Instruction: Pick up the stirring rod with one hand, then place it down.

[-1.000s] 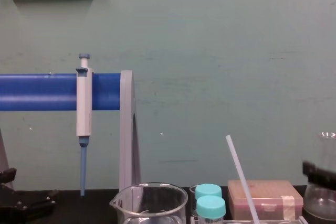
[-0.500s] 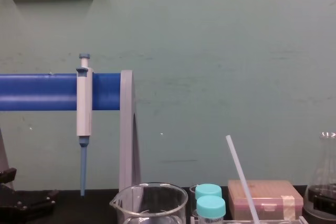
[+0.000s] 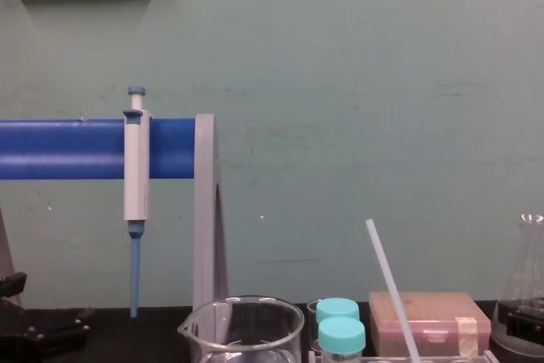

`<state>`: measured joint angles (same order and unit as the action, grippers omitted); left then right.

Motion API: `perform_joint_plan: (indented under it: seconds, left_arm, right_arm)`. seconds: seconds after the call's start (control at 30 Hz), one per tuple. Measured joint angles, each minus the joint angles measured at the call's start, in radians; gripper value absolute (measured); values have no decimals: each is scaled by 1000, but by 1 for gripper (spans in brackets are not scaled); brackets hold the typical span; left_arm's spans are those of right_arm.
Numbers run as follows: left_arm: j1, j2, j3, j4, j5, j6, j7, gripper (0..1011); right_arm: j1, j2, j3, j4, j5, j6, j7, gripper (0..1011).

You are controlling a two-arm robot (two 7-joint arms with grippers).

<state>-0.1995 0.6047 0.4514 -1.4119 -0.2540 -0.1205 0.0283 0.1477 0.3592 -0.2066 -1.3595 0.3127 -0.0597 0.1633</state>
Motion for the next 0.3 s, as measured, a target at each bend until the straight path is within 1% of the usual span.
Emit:
perform_joint_plan:
  seconds: [0.3]
  left_arm:
    - [0, 0, 0, 0, 0, 0, 0, 1000]
  right_arm:
    - [-1, 1, 0, -1, 0, -1, 0, 1003]
